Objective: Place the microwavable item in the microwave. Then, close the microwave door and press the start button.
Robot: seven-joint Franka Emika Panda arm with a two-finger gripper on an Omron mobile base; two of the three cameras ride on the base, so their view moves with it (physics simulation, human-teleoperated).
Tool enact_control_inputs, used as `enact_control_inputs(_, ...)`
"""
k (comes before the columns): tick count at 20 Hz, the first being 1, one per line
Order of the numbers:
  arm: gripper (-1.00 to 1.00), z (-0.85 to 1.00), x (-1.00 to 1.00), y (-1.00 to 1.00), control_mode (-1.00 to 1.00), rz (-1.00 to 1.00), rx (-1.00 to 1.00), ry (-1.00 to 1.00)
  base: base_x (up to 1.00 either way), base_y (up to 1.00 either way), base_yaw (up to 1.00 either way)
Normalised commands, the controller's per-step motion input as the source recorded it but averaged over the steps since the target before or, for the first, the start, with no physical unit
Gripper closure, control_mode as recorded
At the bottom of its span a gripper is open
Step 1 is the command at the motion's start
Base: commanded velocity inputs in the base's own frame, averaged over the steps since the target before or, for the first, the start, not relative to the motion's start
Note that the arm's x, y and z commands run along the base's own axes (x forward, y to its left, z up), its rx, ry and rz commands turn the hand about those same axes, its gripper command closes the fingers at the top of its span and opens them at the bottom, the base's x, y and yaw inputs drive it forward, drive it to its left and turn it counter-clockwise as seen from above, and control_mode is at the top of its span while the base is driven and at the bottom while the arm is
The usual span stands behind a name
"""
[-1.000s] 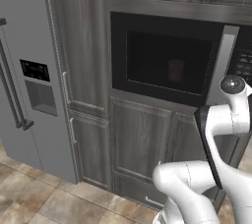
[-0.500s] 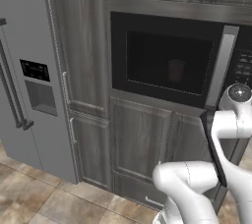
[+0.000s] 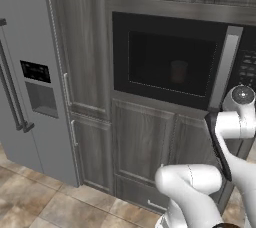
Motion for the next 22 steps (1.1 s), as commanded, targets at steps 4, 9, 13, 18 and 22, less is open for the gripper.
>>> enact_control_inputs(4,-1.0,-0.1,0.28,-0.18,-1.0,0.01,-0.04,0.0,0.0,0.0,0.0)
enact_control_inputs(9,-1.0,-0.32,0.3,-0.18,-1.0,0.01,-0.03,0.0,0.0,0.0,0.0)
enact_control_inputs(13,-1.0,-0.5,0.3,-0.21,-1.0,0.01,-0.01,0.0,0.0,0.0,0.0)
enact_control_inputs(18,-1.0,-0.7,0.34,-0.14,-1.0,0.01,0.0,0.05,0.0,0.0,0.0)
enact_control_inputs(22,-1.0,-0.85,0.39,-0.04,-1.0,0.03,-0.01,0.16,0.0,0.0,0.0)
